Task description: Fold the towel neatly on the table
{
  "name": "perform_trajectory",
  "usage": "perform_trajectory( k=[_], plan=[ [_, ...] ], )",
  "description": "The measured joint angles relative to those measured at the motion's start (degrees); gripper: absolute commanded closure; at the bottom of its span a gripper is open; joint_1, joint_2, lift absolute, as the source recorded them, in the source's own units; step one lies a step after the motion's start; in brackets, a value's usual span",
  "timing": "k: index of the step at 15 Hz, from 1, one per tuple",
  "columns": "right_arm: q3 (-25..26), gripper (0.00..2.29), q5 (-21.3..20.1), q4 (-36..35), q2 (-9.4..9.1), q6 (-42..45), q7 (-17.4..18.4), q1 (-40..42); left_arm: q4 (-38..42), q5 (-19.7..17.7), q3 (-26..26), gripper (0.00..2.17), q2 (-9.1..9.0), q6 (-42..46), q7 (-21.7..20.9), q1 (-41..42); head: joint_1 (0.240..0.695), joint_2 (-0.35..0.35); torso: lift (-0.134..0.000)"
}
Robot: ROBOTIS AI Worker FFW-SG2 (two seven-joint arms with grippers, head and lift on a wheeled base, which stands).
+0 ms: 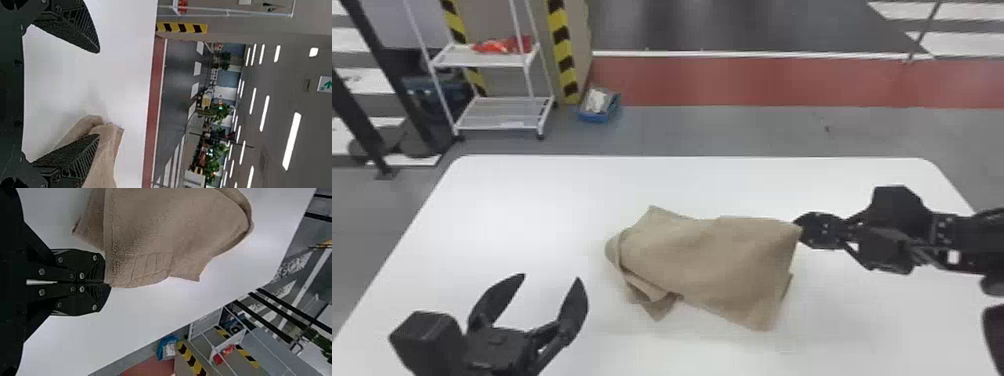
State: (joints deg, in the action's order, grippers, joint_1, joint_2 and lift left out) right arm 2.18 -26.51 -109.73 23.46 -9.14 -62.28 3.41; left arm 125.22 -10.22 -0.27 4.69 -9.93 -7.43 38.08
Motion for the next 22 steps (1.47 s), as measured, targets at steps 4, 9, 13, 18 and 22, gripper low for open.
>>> perform_trajectory(
  k=[4,9,13,18,22],
  plan=[
    [0.9,1.36,5.7,-1.6,-2.38,-2.7,3.5,0.1,1.2,0.9,3.8,0.14,0.22,-11.8,-7.3,-2.4,0.695,-0.083,-0.124],
    [0.2,1.36,7.7,-4.1,-6.94,-6.8,5.0,-1.2,-0.8,5.2,10.4,0.15,0.06,-20.6,-2.9,-7.8,0.695,-0.105,-0.124],
    [-0.5,1.36,8.4,-4.6,-8.86,-9.3,5.0,-2.8,-2.4,6.3,12.7,0.15,0.06,-20.8,0.1,-9.7,0.695,-0.098,-0.124],
    [-1.5,1.36,8.3,-6.0,-9.55,-11.7,5.0,-3.3,-5.4,7.1,16.1,0.3,-0.09,-20.8,2.5,-13.3,0.695,-0.106,-0.124],
    [-0.9,1.36,8.6,-8.0,-9.87,-13.3,5.0,-3.1,-7.3,7.9,18.7,1.91,-0.09,-22.4,4.2,-16.4,0.695,-0.128,-0.124]
  ],
)
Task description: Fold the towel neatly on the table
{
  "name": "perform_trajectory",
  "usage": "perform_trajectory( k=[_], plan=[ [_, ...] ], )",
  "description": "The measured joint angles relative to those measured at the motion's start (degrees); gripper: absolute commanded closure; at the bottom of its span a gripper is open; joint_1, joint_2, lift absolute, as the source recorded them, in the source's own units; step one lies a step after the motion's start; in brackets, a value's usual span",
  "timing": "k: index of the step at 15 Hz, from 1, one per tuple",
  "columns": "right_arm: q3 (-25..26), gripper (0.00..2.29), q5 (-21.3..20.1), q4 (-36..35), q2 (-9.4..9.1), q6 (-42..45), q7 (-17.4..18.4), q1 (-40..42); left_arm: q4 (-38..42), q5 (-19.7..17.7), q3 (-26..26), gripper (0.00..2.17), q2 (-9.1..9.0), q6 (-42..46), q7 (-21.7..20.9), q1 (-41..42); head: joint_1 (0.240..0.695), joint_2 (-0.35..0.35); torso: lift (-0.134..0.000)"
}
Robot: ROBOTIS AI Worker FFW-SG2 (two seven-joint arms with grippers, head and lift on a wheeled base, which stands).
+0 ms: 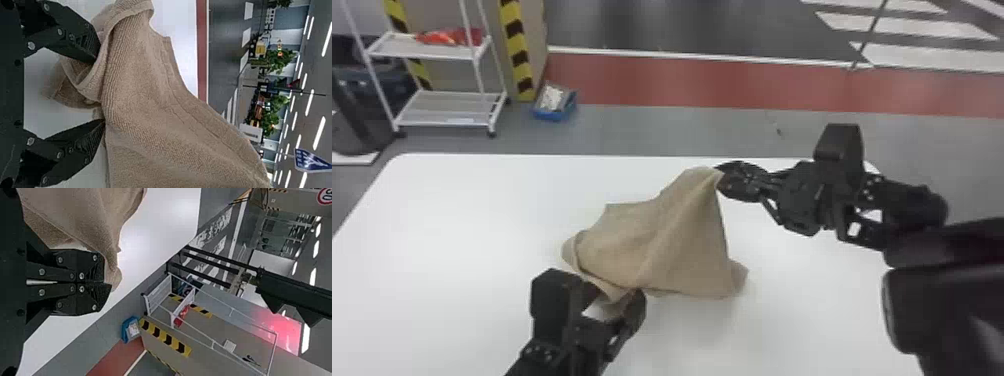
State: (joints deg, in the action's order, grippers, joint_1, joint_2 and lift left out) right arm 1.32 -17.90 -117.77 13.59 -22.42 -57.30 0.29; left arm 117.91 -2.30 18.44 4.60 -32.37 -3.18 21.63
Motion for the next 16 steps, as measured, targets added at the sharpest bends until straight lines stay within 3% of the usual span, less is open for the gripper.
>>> perform_trajectory(
  k=[1,4,11,16],
  plan=[
    [0.4,1.36,0.2,-0.5,-0.08,-0.1,0.0,0.2,-0.1,0.3,0.0,2.0,0.05,-1.7,0.1,-0.4,0.695,-0.129,-0.124],
    [3.3,1.36,1.6,-1.2,-0.07,-0.2,0.0,0.4,2.2,0.7,-2.4,2.0,0.51,-8.3,-1.3,0.1,0.695,-0.126,-0.124],
    [13.1,1.36,4.9,-1.0,2.28,0.5,-0.3,2.0,22.2,-2.7,-19.4,2.0,0.21,-23.3,-15.0,7.2,0.695,-0.122,-0.124],
    [18.5,1.36,5.3,0.9,3.93,2.8,-0.5,5.3,26.0,-3.2,-26.7,2.0,-0.02,-34.9,-16.5,1.3,0.695,-0.12,-0.124]
  ],
)
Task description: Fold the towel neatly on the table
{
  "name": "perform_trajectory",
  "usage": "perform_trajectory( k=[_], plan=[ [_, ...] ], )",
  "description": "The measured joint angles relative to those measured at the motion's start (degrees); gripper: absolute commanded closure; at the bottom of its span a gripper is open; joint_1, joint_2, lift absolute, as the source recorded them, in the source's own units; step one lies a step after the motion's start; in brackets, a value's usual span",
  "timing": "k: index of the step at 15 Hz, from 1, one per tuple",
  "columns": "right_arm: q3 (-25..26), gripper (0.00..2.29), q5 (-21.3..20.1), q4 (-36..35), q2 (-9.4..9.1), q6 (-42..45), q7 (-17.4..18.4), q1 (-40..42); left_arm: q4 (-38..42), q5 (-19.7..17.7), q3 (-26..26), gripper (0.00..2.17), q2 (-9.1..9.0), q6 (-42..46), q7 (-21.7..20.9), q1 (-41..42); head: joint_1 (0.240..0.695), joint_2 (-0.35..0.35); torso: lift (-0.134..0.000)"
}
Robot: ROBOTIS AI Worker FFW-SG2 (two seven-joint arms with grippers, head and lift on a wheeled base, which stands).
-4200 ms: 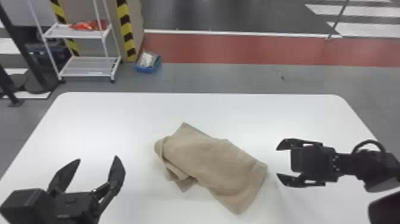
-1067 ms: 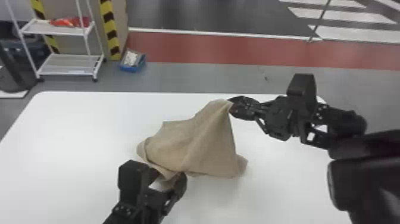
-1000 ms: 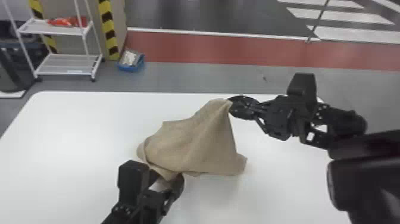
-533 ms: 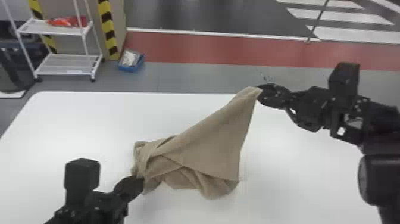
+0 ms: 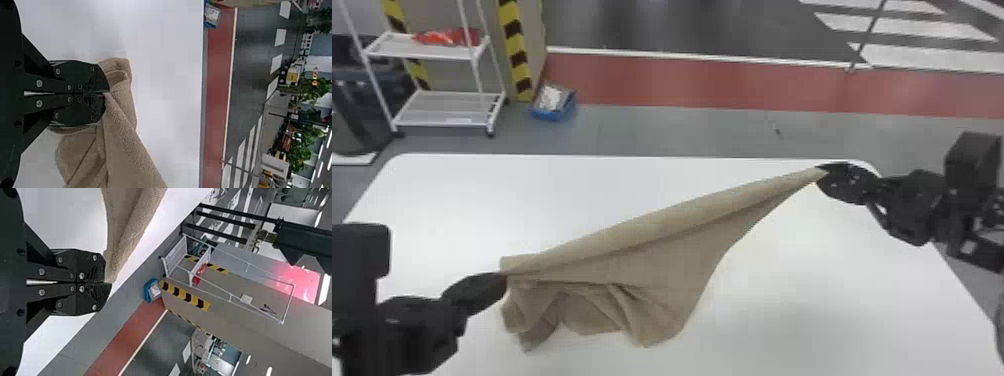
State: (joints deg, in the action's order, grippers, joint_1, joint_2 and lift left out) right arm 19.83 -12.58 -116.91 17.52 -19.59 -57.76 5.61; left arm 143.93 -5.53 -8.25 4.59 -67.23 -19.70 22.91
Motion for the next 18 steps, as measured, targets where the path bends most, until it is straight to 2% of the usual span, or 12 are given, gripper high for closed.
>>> perform_trajectory(
  k=[3,5,7,8,9,10,13,15,18],
  plan=[
    [1.7,1.36,-1.7,1.6,0.86,1.6,0.3,1.2,1.0,0.0,-0.5,2.0,0.02,-6.7,0.4,-5.4,0.695,-0.141,-0.124],
    [0.7,1.36,-5.5,3.0,0.94,3.8,0.4,2.2,-1.2,1.7,4.8,2.0,0.12,-8.7,1.4,-11.3,0.695,-0.169,-0.124],
    [-0.4,1.36,-7.9,3.3,0.5,4.1,-0.2,3.5,-8.3,3.5,11.4,2.0,0.07,-9.0,3.5,-18.5,0.695,-0.205,-0.124],
    [-0.6,1.36,-8.9,3.0,0.22,3.8,-0.7,4.4,-13.4,4.0,14.7,1.76,0.0,-8.4,4.9,-22.2,0.695,-0.218,-0.124],
    [-0.6,1.36,-9.7,2.6,0.04,3.6,-1.0,5.4,-17.7,4.2,17.1,0.69,-0.09,-7.4,6.4,-25.1,0.695,-0.229,-0.124],
    [-0.6,1.36,-10.5,2.1,-0.08,3.1,-1.1,6.5,-21.9,4.3,19.7,0.0,-0.21,-5.9,8.9,-27.6,0.695,-0.24,-0.124],
    [0.7,1.36,-11.2,1.7,-0.58,2.3,-1.0,8.8,-25.6,5.5,22.1,0.03,-0.26,-2.8,10.6,-28.7,0.695,-0.269,-0.124],
    [1.4,1.36,-11.2,1.4,-1.18,2.4,-1.0,9.9,-21.9,5.7,19.6,0.03,0.09,-2.5,11.1,-25.5,0.695,-0.26,-0.124],
    [1.5,1.36,-11.1,1.1,-1.64,2.4,-1.1,10.8,-16.4,6.4,13.8,0.04,0.68,-3.5,9.4,-21.8,0.695,-0.208,-0.124]
  ],
)
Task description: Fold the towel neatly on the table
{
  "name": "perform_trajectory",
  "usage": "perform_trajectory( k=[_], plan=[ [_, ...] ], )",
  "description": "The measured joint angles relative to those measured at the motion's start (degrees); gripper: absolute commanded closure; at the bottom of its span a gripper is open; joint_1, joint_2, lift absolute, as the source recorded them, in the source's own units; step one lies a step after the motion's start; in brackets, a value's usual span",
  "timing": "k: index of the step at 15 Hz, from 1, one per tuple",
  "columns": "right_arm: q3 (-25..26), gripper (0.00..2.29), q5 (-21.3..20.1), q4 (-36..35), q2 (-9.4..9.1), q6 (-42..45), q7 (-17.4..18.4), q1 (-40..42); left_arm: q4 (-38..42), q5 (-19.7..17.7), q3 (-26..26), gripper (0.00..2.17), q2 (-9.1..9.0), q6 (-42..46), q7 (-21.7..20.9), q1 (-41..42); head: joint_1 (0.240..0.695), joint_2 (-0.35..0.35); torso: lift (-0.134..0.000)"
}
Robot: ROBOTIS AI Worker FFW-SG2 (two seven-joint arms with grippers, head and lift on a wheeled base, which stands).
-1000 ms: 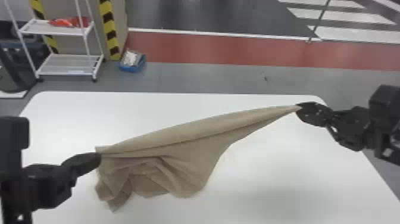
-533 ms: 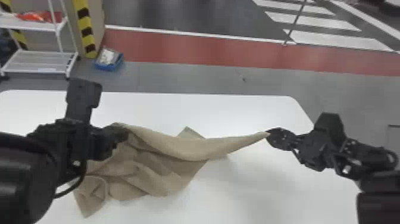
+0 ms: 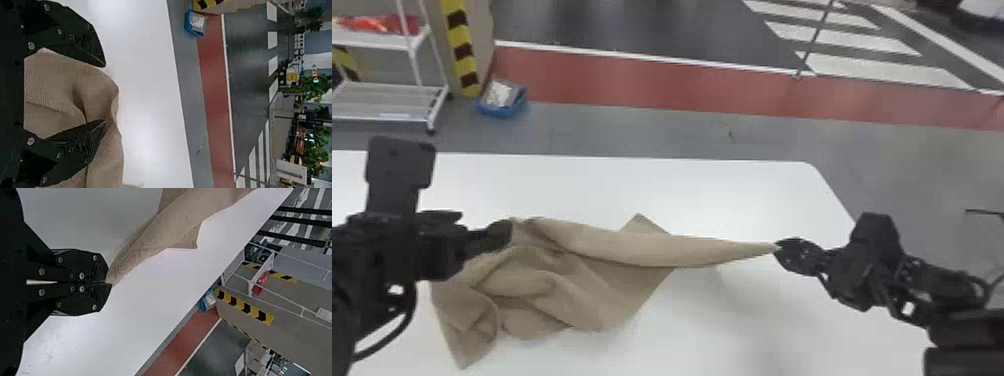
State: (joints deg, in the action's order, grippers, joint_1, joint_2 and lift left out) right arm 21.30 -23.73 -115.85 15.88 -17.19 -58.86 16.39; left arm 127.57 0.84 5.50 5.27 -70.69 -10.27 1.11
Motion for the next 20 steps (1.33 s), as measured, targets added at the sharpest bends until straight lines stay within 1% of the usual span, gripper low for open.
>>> perform_trajectory(
  k=[2,3,5,6,9,10,11,12,13,14,15,16,17,20],
  plan=[
    [0.0,1.36,0.0,-0.3,-0.18,0.0,-0.1,0.2,3.0,0.8,-4.0,0.09,0.46,-3.7,-3.9,2.8,0.695,-0.181,-0.124],
    [0.0,1.36,-0.1,-0.4,-0.19,0.0,-0.1,0.2,5.1,0.8,-5.7,0.11,0.52,-4.2,-5.3,5.7,0.695,-0.166,-0.124],
    [0.2,1.36,-0.2,-0.1,-0.18,-0.1,0.1,0.0,7.6,0.9,-6.2,0.13,0.55,0.0,-6.2,11.8,0.695,-0.173,-0.124],
    [0.2,1.36,-0.3,0.0,-0.18,-0.2,0.0,-0.1,8.1,1.0,-6.0,0.14,0.51,3.1,-6.0,14.5,0.695,-0.18,-0.124],
    [0.2,1.36,-0.2,0.1,-0.23,-0.2,-0.1,0.3,7.6,0.8,-6.0,0.14,0.43,11.8,-1.6,19.7,0.695,-0.174,-0.124],
    [0.3,1.36,-0.1,0.2,-0.23,-0.2,-0.1,0.4,7.1,0.6,-6.3,0.17,0.46,13.1,-1.4,20.2,0.695,-0.171,-0.124],
    [0.4,1.36,-0.1,0.3,-0.23,-0.1,-0.1,0.3,6.5,0.3,-6.7,0.26,0.48,13.6,-1.8,20.4,0.695,-0.169,-0.124],
    [0.5,1.36,0.0,0.4,-0.23,0.0,-0.1,0.3,5.9,-0.2,-7.0,0.45,0.48,13.7,-2.6,20.3,0.695,-0.171,-0.124],
    [0.5,1.36,0.0,0.4,-0.28,0.0,-0.1,0.1,5.1,-0.9,-7.4,0.75,0.47,13.8,-3.8,20.0,0.695,-0.174,-0.124],
    [0.5,1.36,0.0,0.4,-0.44,0.0,-0.1,0.0,4.3,-1.3,-7.6,1.16,0.46,13.8,-5.1,19.7,0.695,-0.178,-0.124],
    [0.4,1.36,0.0,0.4,-0.57,0.0,-0.1,-0.1,3.7,-1.5,-7.9,1.66,0.45,14.1,-5.6,19.5,0.695,-0.179,-0.124],
    [0.4,1.36,0.0,0.5,-0.68,0.0,-0.1,-0.2,3.2,-1.8,-8.1,2.07,0.47,15.6,-5.7,19.5,0.695,-0.177,-0.124],
    [0.5,1.36,0.1,0.6,-0.75,0.0,-0.1,-0.4,3.1,-2.4,-8.6,2.14,0.49,17.8,-5.7,19.6,0.695,-0.174,-0.124],
    [1.4,1.36,0.2,1.2,-1.03,0.5,0.6,-0.8,3.1,-6.9,-11.4,2.14,0.55,19.7,-5.6,19.2,0.695,-0.173,-0.124]
  ],
)
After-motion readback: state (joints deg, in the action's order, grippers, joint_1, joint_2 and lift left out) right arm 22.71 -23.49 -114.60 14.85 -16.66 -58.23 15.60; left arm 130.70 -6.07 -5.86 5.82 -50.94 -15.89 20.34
